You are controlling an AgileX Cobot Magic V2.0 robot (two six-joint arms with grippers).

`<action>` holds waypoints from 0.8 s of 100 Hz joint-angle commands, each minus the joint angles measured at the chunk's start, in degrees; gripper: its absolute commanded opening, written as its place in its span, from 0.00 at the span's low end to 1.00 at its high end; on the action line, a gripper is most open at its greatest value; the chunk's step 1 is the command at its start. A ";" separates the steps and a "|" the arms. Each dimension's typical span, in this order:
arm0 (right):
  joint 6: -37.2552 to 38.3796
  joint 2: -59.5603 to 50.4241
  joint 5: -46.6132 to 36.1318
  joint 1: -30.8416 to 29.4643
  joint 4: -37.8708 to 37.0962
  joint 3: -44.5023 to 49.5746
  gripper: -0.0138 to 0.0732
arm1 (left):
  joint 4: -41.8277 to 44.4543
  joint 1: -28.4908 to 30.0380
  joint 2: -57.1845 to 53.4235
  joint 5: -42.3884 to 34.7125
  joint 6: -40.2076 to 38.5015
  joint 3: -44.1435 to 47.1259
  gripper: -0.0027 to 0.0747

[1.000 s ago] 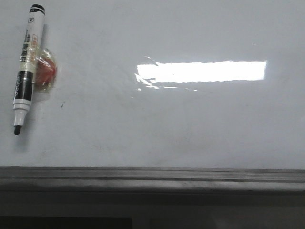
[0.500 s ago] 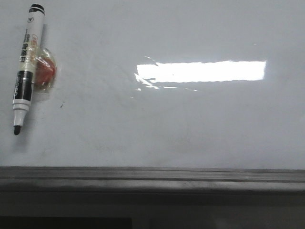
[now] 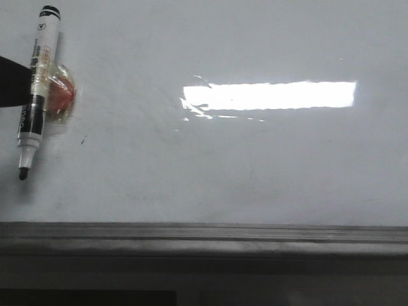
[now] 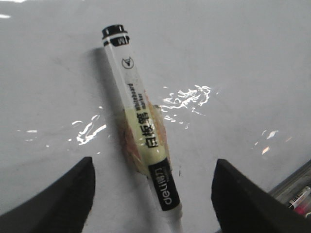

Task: Write number 6 on whiteboard

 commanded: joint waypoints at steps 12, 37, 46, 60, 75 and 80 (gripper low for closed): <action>-0.41 1.07 -4.47 -0.02 0.37 -2.11 0.08 | -0.77 -0.63 4.36 -5.87 -0.58 -2.03 0.65; -0.41 1.07 -4.58 -0.02 0.37 -2.11 0.08 | -0.77 -0.80 7.80 -9.14 -0.58 -2.03 0.64; -0.41 1.07 -4.58 -0.02 0.37 -2.11 0.08 | -0.77 -0.80 9.84 -9.16 -0.58 -2.03 0.59; -0.41 1.07 -4.58 -0.02 0.37 -2.11 0.08 | -0.77 -0.80 12.75 -9.16 -0.58 -2.03 0.43; -0.41 1.07 -6.94 -0.02 0.37 -2.11 0.08 | -1.91 -0.80 14.57 -9.16 -0.58 -2.03 0.18; -0.41 1.07 -7.75 -0.02 0.37 -2.11 0.08 | -1.91 -0.80 14.70 -9.16 -0.58 -2.03 0.08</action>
